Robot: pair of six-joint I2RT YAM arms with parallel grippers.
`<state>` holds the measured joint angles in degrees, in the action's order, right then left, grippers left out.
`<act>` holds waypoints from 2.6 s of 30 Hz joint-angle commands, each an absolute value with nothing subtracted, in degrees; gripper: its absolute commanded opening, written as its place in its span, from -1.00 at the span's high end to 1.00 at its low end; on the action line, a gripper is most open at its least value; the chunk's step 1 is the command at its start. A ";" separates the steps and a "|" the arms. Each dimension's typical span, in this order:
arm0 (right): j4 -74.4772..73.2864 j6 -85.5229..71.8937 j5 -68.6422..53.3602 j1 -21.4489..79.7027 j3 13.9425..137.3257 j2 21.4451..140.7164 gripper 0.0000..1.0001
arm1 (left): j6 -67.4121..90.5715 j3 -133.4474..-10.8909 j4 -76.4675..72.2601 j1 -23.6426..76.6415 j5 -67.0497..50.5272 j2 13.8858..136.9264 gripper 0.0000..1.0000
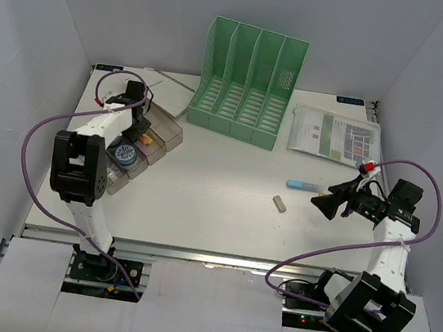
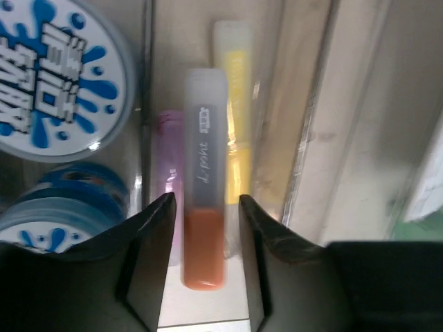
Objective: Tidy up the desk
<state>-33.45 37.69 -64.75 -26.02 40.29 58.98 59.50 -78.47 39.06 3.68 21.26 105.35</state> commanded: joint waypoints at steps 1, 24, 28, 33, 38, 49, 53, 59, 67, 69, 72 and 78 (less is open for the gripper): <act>-34.10 37.88 -66.32 -26.19 40.61 58.97 -0.81 | 57.95 -83.31 38.86 2.99 17.59 105.55 -0.29; -43.72 87.76 -35.94 -12.04 51.99 77.30 -0.80 | 25.57 -44.07 -7.56 2.99 -47.11 66.21 -0.96; -35.63 86.69 -31.46 -6.00 51.62 80.86 -0.81 | 23.88 -35.71 -9.93 2.99 -48.47 59.10 -0.96; -32.66 80.38 -29.82 -2.84 59.34 91.13 -0.98 | 23.31 -31.25 -10.40 2.99 -49.63 53.84 -0.96; -33.64 79.24 -27.07 0.12 61.88 97.94 -0.75 | 24.67 -30.31 -10.94 2.99 -51.18 52.92 -0.96; -33.40 76.16 -24.26 3.29 63.55 103.09 -0.10 | 34.14 -28.69 -16.04 2.99 -51.32 55.91 -0.96; -32.87 75.57 -24.27 3.34 62.98 102.77 0.22 | 45.90 -23.81 -25.02 4.08 -50.68 57.69 -0.96; -31.53 67.47 -27.42 3.83 64.53 98.46 0.69 | 54.67 -23.94 -32.60 18.09 -35.50 62.18 -0.86; -32.17 49.24 -35.63 7.20 67.46 89.00 0.84 | 58.97 -33.17 -38.71 32.12 -17.29 75.74 -0.84; -29.22 42.47 -35.61 9.66 64.76 85.61 0.84 | 61.47 -36.59 -38.81 34.66 -13.02 80.80 -0.83; -24.26 34.02 -34.46 13.78 60.98 81.04 0.85 | 63.96 -40.71 -39.12 37.83 -8.67 86.40 -0.82; -15.56 22.54 -29.87 19.96 55.06 72.67 0.84 | 64.69 -49.42 -40.42 41.52 -3.18 95.66 -0.72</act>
